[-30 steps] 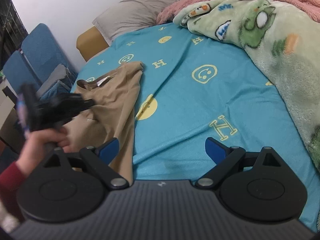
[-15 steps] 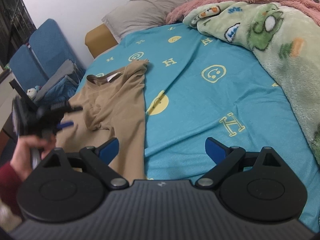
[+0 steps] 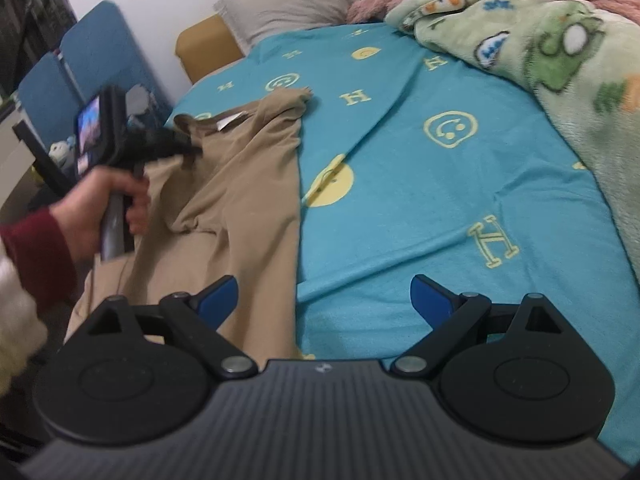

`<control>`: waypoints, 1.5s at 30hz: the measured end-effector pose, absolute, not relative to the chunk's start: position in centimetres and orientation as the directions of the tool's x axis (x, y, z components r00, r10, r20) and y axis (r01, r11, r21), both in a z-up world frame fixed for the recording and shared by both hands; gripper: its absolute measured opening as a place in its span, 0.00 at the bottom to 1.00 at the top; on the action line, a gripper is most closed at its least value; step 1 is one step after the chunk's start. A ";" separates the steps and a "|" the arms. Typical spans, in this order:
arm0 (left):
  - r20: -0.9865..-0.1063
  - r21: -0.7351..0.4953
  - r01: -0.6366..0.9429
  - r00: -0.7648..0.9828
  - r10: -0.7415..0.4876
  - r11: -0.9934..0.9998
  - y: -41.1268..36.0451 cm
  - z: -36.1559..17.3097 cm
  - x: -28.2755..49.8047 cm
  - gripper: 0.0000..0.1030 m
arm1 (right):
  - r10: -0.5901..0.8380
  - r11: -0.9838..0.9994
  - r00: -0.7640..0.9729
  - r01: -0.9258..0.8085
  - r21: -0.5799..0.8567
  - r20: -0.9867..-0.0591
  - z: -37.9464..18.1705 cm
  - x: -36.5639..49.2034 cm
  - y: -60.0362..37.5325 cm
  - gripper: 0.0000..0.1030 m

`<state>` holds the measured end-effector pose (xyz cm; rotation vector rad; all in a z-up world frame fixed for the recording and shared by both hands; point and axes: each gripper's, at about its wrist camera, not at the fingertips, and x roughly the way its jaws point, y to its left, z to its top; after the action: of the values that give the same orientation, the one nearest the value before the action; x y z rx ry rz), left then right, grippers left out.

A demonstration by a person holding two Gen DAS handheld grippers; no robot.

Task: Fold clothes
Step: 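Fold the held side over the middle of the T-shirt with the left gripper, then open the left gripper and lift both grippers off the folded T-shirt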

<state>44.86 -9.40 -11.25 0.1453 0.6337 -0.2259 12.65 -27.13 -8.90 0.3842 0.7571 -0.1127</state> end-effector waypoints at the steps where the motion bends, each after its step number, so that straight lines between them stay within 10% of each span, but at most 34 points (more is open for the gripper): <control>1: -0.591 0.081 0.227 0.795 -0.137 0.970 -9.5 -11.0 45.2 0.02 | 0.036 0.923 0.728 0.239 0.302 -0.684 -8.9 12.6 -27.3 0.92; 5: -0.633 0.066 0.189 0.767 -0.105 0.980 -9.4 -11.6 46.2 0.08 | 0.029 0.921 0.744 0.240 0.307 -0.668 -8.9 12.5 -27.4 0.92; 9: -0.636 0.006 0.192 0.758 -0.144 0.981 -8.3 -11.5 43.4 0.48 | 0.035 0.932 0.781 0.199 0.302 -0.624 -8.0 12.2 -26.9 0.92; 20: -0.593 0.042 0.188 0.795 -0.127 0.981 -3.9 -1.7 18.7 0.70 | 0.082 0.927 0.890 0.097 0.363 -0.448 -4.5 9.3 -26.7 0.92; 26: -0.511 -0.050 0.216 0.833 -0.210 0.975 -1.7 -0.3 7.9 0.98 | 0.098 0.932 0.901 0.066 0.355 -0.423 -3.4 7.3 -25.6 0.92; 45: -0.478 -0.062 0.246 0.844 -0.245 0.967 0.0 -1.3 5.1 1.00 | 0.051 0.990 0.887 0.016 0.141 -0.459 -3.0 5.2 -20.2 0.92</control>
<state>5.11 -0.02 -1.35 0.0020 0.5040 -0.2589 5.17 -20.20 -3.03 0.1426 0.4800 0.0183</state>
